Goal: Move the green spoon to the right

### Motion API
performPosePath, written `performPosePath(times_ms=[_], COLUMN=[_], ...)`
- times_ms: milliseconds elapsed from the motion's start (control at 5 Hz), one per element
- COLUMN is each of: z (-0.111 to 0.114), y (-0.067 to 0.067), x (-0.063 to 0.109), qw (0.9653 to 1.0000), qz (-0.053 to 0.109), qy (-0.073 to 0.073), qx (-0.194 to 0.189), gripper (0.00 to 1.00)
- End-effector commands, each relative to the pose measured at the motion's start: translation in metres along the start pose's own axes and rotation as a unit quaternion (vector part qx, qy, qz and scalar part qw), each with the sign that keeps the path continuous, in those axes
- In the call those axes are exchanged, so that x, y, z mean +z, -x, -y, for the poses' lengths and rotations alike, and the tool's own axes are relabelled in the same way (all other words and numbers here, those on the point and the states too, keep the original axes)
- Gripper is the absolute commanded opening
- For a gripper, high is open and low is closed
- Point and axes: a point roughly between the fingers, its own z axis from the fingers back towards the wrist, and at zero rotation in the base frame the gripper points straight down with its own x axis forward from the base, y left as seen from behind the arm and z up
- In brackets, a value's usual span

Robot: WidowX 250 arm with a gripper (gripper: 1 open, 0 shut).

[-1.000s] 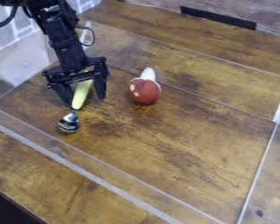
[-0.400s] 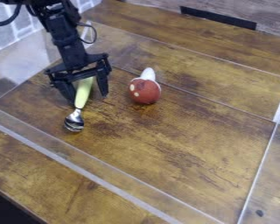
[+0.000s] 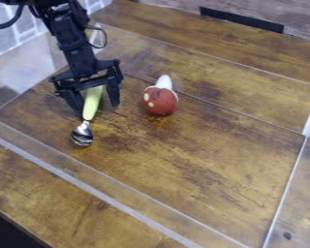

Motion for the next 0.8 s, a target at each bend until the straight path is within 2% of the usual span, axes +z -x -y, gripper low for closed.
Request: performPosePath(times_ms=[0,200,400,600], z=[-0.0031,-0.0033,-0.0114,-0.0130], y=[-0.0038,-0.0022,-0.0086,-0.0098], x=[0.0140,0.0177,0.0149,0.0125], qw=[0.9994,0.9978,0.9987,0.9977], qz=[0.003,-0.008,-0.008,-0.012], qy=[0.002,0.002,0.003,-0.001], qx=[-0.035,-0.066,-0.050,-0.066], gripper=[1.00,1.00,1.00,0.00])
